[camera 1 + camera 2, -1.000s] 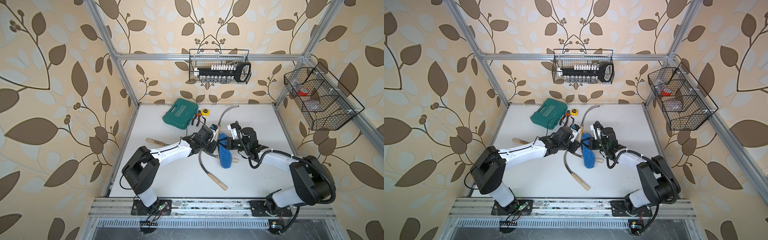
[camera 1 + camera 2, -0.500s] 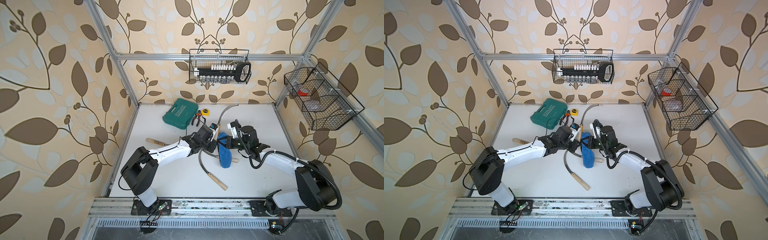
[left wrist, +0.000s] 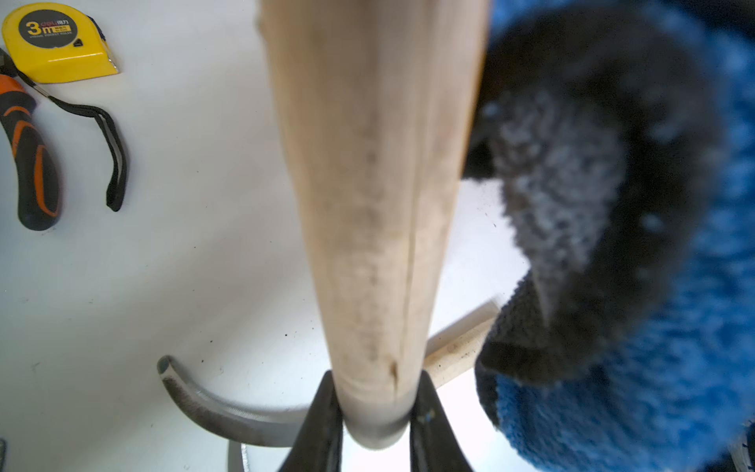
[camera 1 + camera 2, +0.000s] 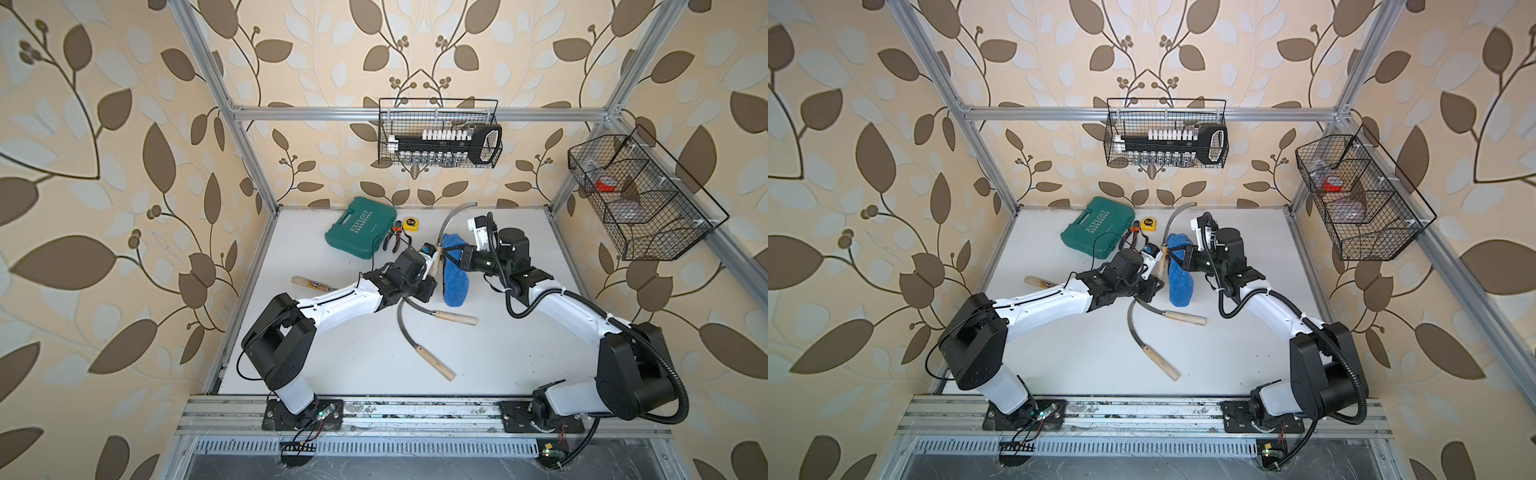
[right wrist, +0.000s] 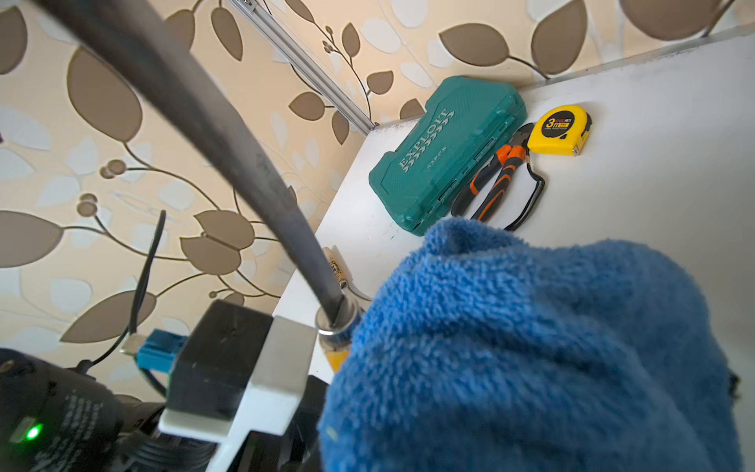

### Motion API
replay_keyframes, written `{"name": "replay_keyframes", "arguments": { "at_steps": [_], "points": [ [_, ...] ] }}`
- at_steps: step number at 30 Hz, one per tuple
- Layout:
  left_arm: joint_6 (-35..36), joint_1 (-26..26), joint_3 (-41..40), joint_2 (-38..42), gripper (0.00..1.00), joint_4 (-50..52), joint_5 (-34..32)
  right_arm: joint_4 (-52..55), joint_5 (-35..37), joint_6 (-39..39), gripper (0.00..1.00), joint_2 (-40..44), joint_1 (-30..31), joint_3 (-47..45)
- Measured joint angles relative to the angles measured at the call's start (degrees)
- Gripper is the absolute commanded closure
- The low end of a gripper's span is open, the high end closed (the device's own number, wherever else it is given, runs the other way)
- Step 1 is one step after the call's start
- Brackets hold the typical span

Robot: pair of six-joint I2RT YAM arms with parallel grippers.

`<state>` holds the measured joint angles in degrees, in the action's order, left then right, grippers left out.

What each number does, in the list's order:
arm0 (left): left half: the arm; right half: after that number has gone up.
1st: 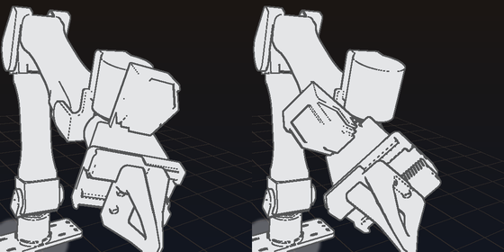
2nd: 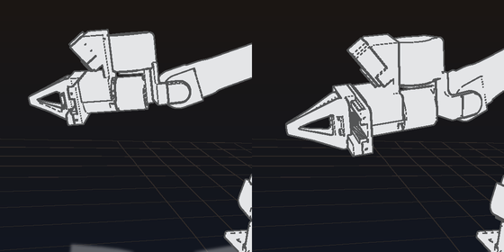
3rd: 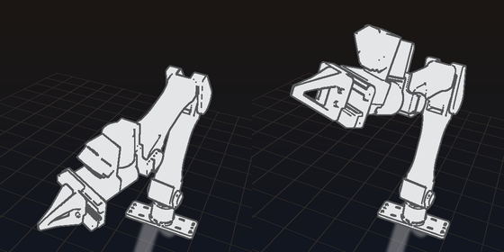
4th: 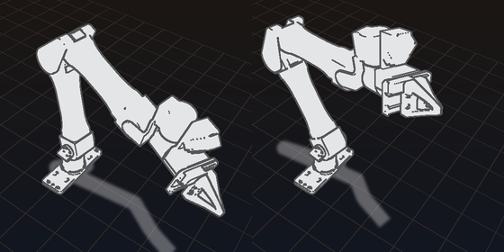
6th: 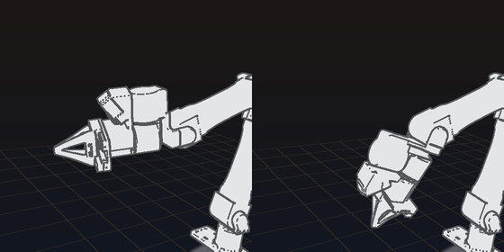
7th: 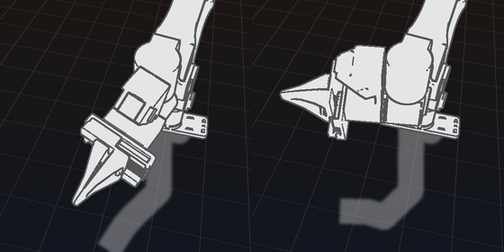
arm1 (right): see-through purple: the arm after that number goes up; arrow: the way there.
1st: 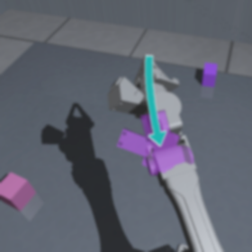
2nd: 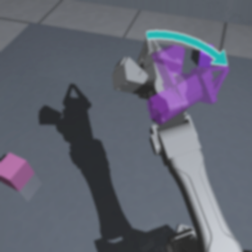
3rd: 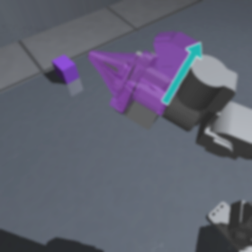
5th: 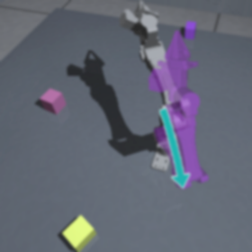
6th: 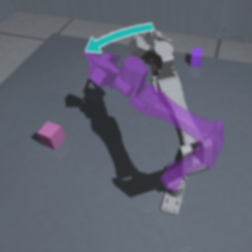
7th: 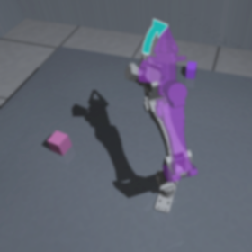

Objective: Wipe small sickles with rags
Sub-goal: Wipe the small sickle.

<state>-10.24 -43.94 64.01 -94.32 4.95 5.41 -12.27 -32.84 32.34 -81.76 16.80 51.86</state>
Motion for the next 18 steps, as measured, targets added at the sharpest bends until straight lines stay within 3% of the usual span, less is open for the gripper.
{"name": "replay_keyframes", "arguments": {
  "at_steps": [5, 11, 18],
  "points": [
    [0.0, 0.0, 0.0, 0.0, 1.0, 0.0, 0.5, -1.9, -0.4, 0.8, 0.8, 0.3, -1.0, -1.3],
    [-0.4, 0.0, -1.0, 0.3, 1.0, -0.8, 3.2, -8.9, -3.7, 4.9, 0.82, 0.2, -6.9, -6.5],
    [-0.6, 0.0, -2.0, 0.6, 1.0, -0.8, 5.1, -22.2, -11.6, 12.9, 0.83, -9.6, -9.8, -6.0]
  ]
}}
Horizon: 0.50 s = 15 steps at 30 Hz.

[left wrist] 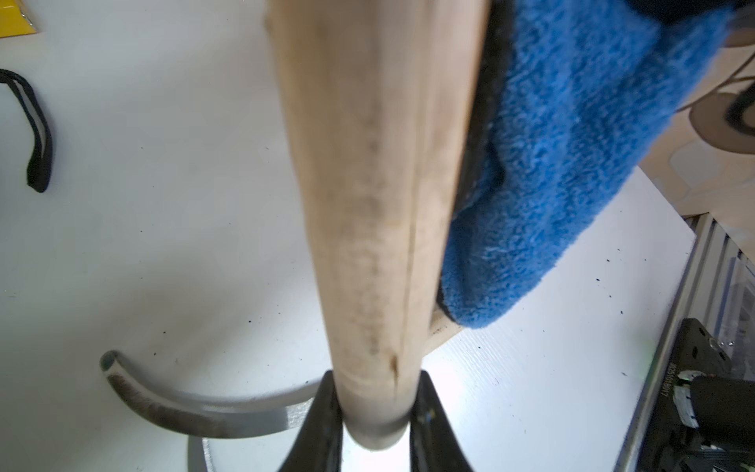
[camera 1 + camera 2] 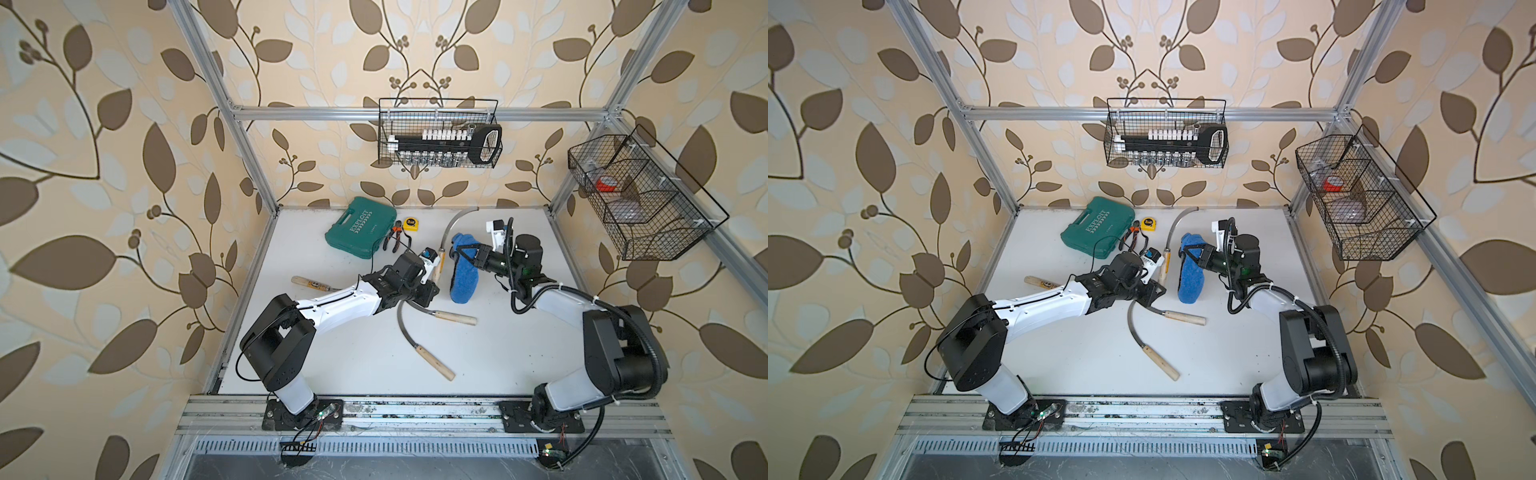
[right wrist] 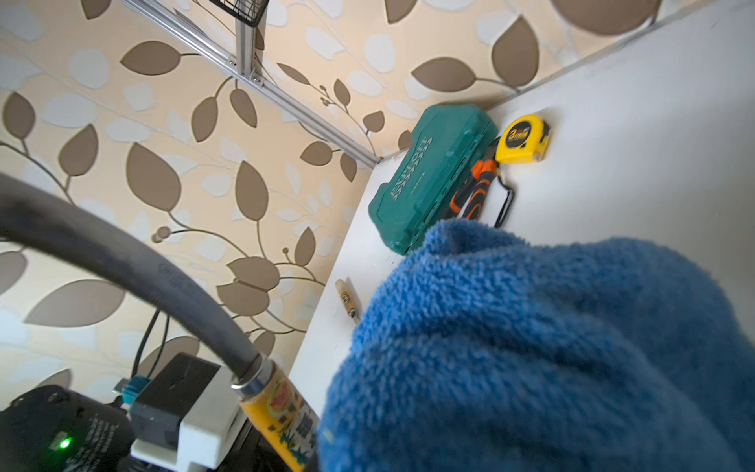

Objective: Wipe small sickles with rags
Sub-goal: Wipe the small sickle.

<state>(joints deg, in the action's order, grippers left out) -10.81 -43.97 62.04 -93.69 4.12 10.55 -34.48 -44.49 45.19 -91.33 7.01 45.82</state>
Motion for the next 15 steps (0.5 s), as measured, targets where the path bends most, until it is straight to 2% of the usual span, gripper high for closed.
{"name": "replay_keyframes", "arguments": {
  "at_steps": [6, 15],
  "points": [
    [0.0, 0.0, 0.0, 0.0, 1.0, 0.0, -0.1, -4.7, -5.2, 3.3, 0.83, -8.1, 1.9, 6.8],
    [-0.1, 0.0, 0.1, 0.0, 1.0, 0.6, -2.2, -8.2, -7.2, 4.1, 0.83, -9.0, 3.9, 9.6]
  ]
}}
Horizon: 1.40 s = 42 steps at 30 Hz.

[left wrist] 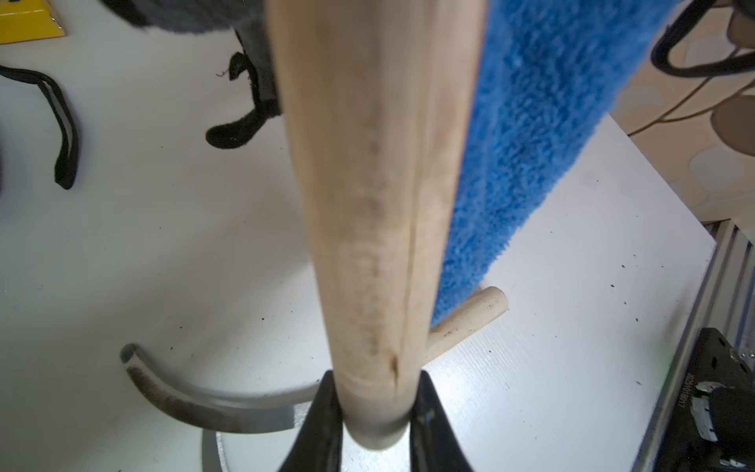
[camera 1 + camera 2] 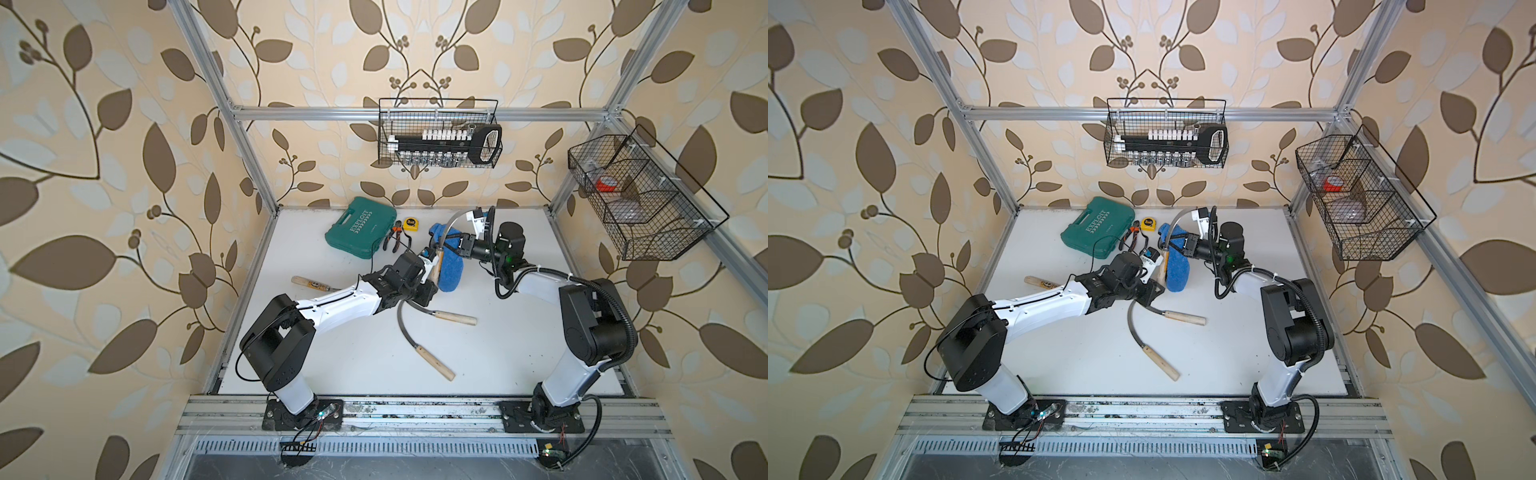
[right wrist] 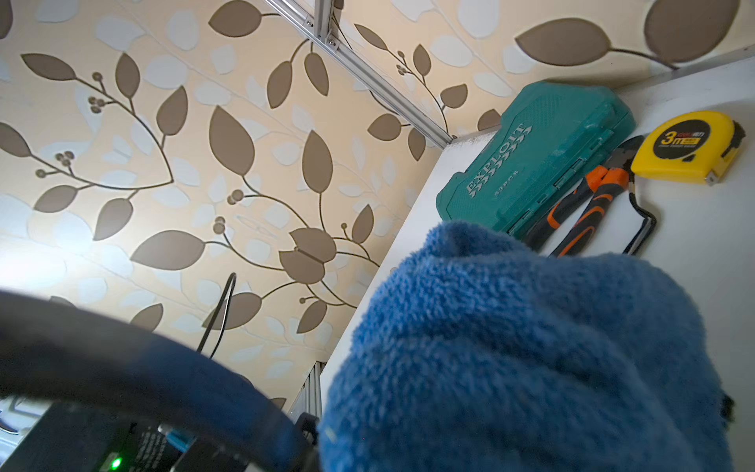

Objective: Wipe small sickles with rags
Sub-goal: Wipe the small sickle.

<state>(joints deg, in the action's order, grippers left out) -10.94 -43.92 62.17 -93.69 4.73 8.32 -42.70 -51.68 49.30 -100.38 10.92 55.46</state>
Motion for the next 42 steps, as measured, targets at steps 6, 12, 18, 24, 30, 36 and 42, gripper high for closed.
{"name": "replay_keyframes", "arguments": {
  "at_steps": [6, 12, 18, 24, 30, 36, 42],
  "points": [
    [-0.4, 0.1, 0.0, 0.0, 1.0, 0.0, -0.4, -0.4, 0.0, 0.2, 0.83, 0.5, 0.0, -0.1],
    [-0.6, 0.1, 0.0, 0.0, 1.0, 0.0, -0.4, 3.5, 3.2, -3.0, 0.83, 6.0, 0.9, -1.5],
    [-0.7, 0.1, 0.0, 0.0, 1.0, -0.4, -0.3, 7.6, 8.5, -8.1, 0.83, 12.1, 2.7, -3.2],
    [-1.1, 0.1, 0.0, 0.0, 1.0, -0.2, 0.8, 9.6, 10.4, -10.6, 0.83, 12.4, 2.8, -4.1],
    [-1.2, 0.1, 0.0, 0.0, 1.0, -0.2, 1.9, 10.2, 11.2, -12.9, 0.83, 12.6, 2.8, -5.0],
    [-1.2, 0.2, 0.0, 0.0, 1.0, 0.0, 2.0, 9.9, 11.1, -13.8, 0.83, 12.6, 3.2, -5.1],
    [-1.4, 1.0, 0.0, 0.0, 1.0, -0.1, 5.2, 9.2, 10.8, -13.8, 0.84, 12.6, 3.2, -5.1]
  ]
}}
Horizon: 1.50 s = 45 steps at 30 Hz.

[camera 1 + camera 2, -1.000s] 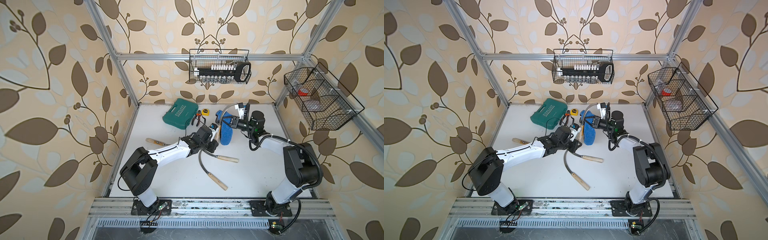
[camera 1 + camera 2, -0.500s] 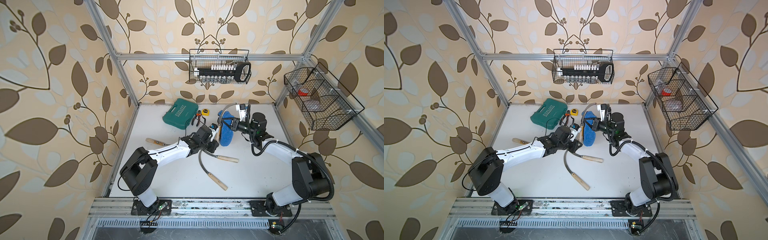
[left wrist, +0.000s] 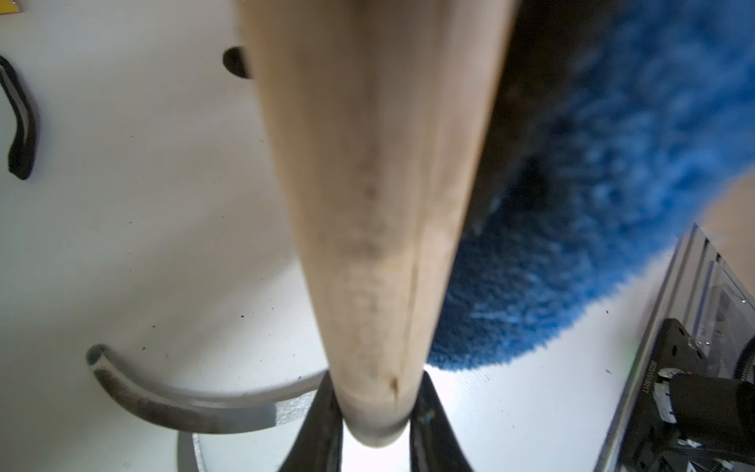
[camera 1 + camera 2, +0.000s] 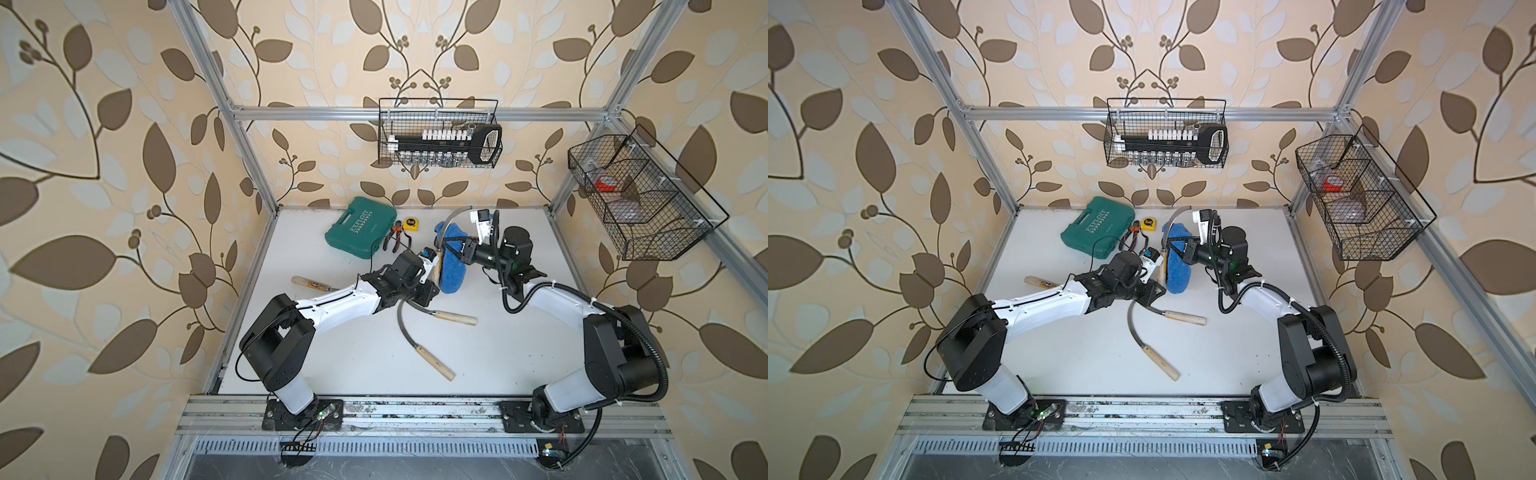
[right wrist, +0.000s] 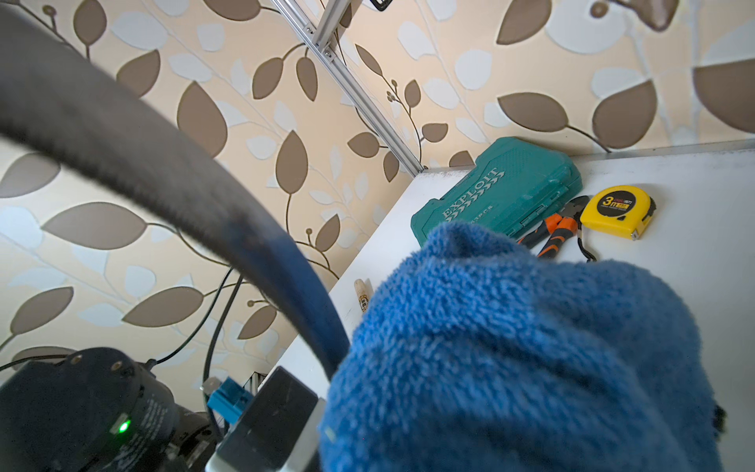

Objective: Wipe small sickles with rags
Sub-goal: Wipe the small sickle.

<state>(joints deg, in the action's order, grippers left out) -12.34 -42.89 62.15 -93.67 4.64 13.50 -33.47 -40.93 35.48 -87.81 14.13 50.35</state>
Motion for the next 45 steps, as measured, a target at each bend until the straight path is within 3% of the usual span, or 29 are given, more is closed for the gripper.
{"name": "replay_keyframes", "arguments": {
  "at_steps": [12, 24, 34, 45],
  "points": [
    [-1.4, 2.5, 0.0, 0.0, 1.0, -0.2, 6.0, -1.5, -1.5, -1.7, 0.84, -1.0, 0.0, 0.0],
    [-1.7, 2.5, 0.0, -0.1, 1.0, -0.2, 6.1, -1.8, -3.0, -1.9, 0.85, -5.0, 0.0, 2.7],
    [-1.7, 2.5, 0.0, -0.2, 1.0, -0.3, 6.1, 0.9, -3.3, -1.6, 0.85, -7.1, 0.0, 10.6],
    [-1.5, 2.5, 0.7, -0.6, 1.0, -0.4, 6.1, 1.4, -4.3, 1.0, 0.85, -5.6, -2.0, 13.1]
  ]
}}
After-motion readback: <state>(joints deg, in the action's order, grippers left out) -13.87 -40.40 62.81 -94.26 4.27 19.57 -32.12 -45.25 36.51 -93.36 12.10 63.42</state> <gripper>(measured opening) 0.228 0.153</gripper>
